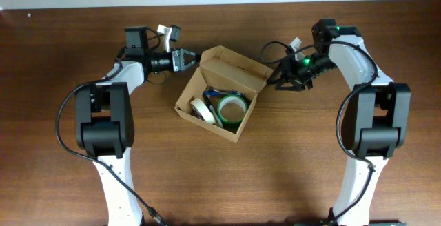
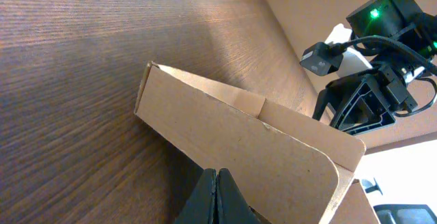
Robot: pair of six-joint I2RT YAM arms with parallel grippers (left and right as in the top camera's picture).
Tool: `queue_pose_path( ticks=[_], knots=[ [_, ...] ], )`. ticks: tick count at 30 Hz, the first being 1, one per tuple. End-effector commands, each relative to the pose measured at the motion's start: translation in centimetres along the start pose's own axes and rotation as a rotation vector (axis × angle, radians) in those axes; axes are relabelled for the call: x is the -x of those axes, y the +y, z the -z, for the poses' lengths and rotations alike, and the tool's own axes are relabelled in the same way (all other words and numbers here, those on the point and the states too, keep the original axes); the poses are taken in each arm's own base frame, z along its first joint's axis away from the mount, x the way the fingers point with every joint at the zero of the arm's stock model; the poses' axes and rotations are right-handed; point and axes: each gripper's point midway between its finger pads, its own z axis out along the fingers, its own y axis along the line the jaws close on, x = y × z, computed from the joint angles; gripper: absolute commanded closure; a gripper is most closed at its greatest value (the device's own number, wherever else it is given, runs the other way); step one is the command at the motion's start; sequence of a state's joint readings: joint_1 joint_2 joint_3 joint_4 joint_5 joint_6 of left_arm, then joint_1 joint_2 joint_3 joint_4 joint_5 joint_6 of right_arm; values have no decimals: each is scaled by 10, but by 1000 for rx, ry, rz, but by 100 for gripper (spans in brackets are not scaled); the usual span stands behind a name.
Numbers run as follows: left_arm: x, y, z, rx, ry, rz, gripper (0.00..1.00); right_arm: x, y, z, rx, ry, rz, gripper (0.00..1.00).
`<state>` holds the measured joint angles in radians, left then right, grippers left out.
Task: Pack container
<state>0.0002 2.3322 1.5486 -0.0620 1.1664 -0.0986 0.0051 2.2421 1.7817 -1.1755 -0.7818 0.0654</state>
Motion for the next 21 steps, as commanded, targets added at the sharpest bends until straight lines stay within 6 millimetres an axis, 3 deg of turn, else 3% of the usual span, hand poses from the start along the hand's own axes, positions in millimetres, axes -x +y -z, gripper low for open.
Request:
queue_pose_path(
  ticks=[1,11,14,16,18,21],
  knots=[
    [2,4,3,9,-7,7,98,4,6,12,-5,-37,4,59],
    [8,26,27,80,-45,9,98,25,-1,23,11,-122,-121,57],
    [5,41,36,151,-45,18,98,37,1,25,24,-164,-168,50],
    [0,54,44,214,-36,32,97,43,2,26,33,-186,-190,38],
    [-7,69,53,291,-19,48,79,48,3,27,39,-203,-200,25],
    [-16,84,67,367,2,67,44,51,3,27,40,-216,-196,14]
  ],
)
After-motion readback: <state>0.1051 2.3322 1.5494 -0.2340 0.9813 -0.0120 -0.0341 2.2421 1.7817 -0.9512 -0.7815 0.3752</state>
